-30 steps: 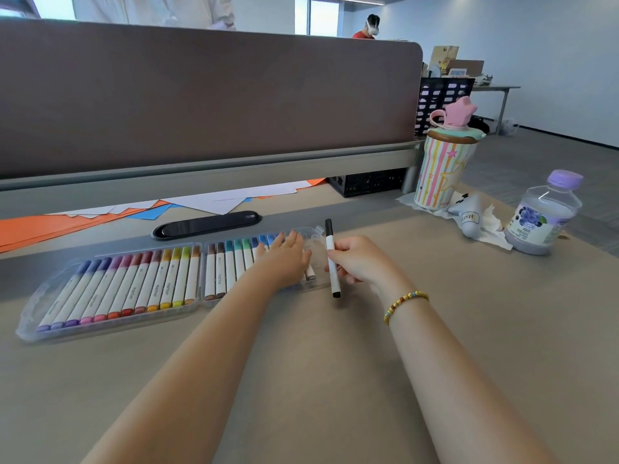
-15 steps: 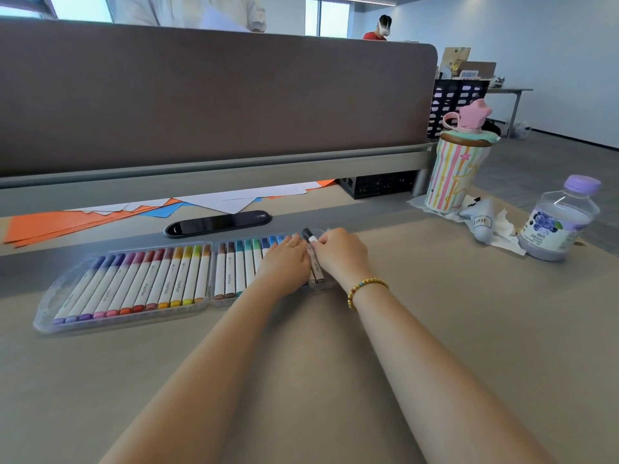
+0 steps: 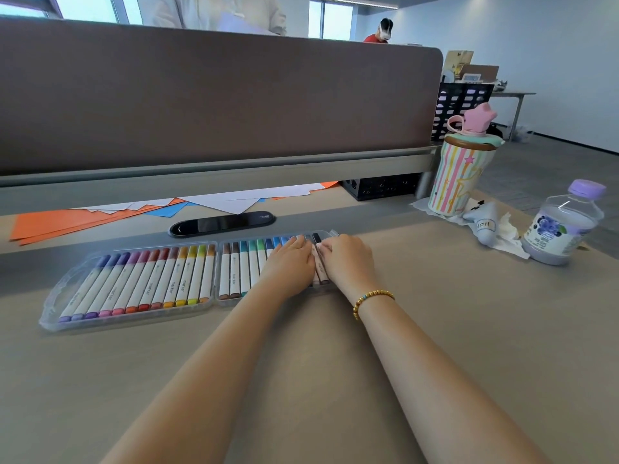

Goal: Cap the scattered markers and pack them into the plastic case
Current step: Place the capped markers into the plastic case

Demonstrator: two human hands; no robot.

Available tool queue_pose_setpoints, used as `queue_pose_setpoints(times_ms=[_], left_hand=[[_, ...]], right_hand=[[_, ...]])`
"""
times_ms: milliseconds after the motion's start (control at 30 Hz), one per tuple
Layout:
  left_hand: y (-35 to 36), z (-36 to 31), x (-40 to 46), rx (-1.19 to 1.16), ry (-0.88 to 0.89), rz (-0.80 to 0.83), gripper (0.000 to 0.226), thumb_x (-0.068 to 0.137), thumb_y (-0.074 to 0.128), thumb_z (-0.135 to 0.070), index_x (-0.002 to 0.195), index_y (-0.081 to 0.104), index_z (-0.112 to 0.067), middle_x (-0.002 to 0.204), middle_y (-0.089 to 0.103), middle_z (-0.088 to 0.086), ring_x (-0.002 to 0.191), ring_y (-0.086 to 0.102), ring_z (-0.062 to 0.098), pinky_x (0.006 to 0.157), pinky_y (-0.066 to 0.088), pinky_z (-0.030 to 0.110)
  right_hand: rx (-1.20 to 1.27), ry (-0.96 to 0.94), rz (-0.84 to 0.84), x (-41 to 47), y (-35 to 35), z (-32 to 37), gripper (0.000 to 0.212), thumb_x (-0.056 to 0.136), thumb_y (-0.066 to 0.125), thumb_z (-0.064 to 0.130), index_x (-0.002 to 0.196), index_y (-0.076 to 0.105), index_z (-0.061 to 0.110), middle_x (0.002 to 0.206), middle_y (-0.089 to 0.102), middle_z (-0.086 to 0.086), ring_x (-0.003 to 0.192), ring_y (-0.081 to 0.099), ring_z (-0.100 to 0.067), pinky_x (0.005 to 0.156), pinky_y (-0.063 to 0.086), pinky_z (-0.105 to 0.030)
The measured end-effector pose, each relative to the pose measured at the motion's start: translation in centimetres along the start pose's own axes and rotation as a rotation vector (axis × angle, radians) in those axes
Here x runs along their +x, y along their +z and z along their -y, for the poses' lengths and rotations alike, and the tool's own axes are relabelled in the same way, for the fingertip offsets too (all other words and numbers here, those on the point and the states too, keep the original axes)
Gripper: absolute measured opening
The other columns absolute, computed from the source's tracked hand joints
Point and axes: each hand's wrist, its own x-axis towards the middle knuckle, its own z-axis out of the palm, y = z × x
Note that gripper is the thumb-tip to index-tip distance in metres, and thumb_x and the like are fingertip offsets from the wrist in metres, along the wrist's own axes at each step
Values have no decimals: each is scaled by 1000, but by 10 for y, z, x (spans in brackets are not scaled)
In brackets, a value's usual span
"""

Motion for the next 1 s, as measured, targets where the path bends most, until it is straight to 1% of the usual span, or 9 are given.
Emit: queue_pose_setpoints(times_ms=[67, 200, 267, 367, 500, 667, 767, 900, 1000], left_hand=[[-1, 1, 0, 4, 7, 10, 47, 102, 20, -22, 148, 20, -11, 157, 14, 6, 145, 12, 19, 116, 11, 35], [-2, 3, -3, 30, 28, 21, 48, 103, 19, -24, 149, 17, -12, 157, 12, 5, 145, 11, 18, 116, 11, 32], [-2, 4, -5, 36, 26, 18, 48, 103, 19, -25, 149, 17, -13, 158, 12, 4, 145, 10, 18, 117, 10, 33], [-1, 3, -5, 57, 25, 22, 48, 103, 19, -25, 150, 15, -14, 158, 11, 4, 145, 10, 18, 117, 11, 34], [-2, 3, -4, 63, 30, 26, 48, 103, 18, -24, 150, 15, -13, 158, 10, 5, 145, 9, 18, 118, 11, 34], [-4, 3, -4, 44, 39, 39, 48, 103, 20, -22, 149, 17, -11, 158, 11, 5, 145, 11, 18, 116, 12, 32], [-3, 5, -5, 78, 46, 44, 48, 103, 18, -24, 150, 15, -12, 158, 10, 5, 145, 9, 18, 116, 12, 32], [2, 6, -13, 108, 42, 6, 49, 102, 16, -31, 150, 13, -20, 158, 8, 1, 145, 7, 17, 117, 7, 38], [2, 8, -13, 89, 48, 23, 49, 102, 17, -30, 150, 13, -20, 158, 7, 1, 146, 6, 17, 117, 7, 38]], right_hand=[[-11, -37, -9, -1, 4, -4, 34, 100, 38, 29, 95, 70, 19, 96, 63, -7, 96, 54, -26, 69, 29, -27], [33, -107, 73, 0, 3, -10, 34, 101, 36, 29, 112, 67, 20, 110, 57, -7, 104, 47, -25, 78, 32, -30], [82, -121, 128, 0, 1, -15, 33, 101, 37, 29, 123, 62, 24, 115, 54, -4, 108, 43, -23, 87, 33, -32], [45, -146, 158, -4, 1, -21, 36, 101, 37, 31, 133, 52, 30, 121, 51, 0, 113, 38, -22, 92, 31, -31], [-67, -192, 179, -4, -3, -19, 36, 101, 33, 32, 134, 49, 32, 129, 46, 2, 118, 35, -23, 94, 28, -32], [-165, -212, 190, -2, -5, -10, 32, 98, 36, 26, 125, 54, 28, 136, 43, 0, 123, 32, -24, 97, 26, -36], [-137, -152, 203, -4, -2, -13, 38, 101, 32, 31, 135, 46, 33, 145, 36, -1, 132, 27, -25, 101, 24, -39], [13, -60, 240, -12, 4, -20, 40, 101, 25, 38, 138, 41, 41, 153, 27, 5, 141, 17, -19, 107, 19, -40], [4, -71, 254, -14, 4, -17, 42, 101, 24, 37, 140, 39, 38, 158, 15, 6, 145, 7, -18, 111, 15, -42]])
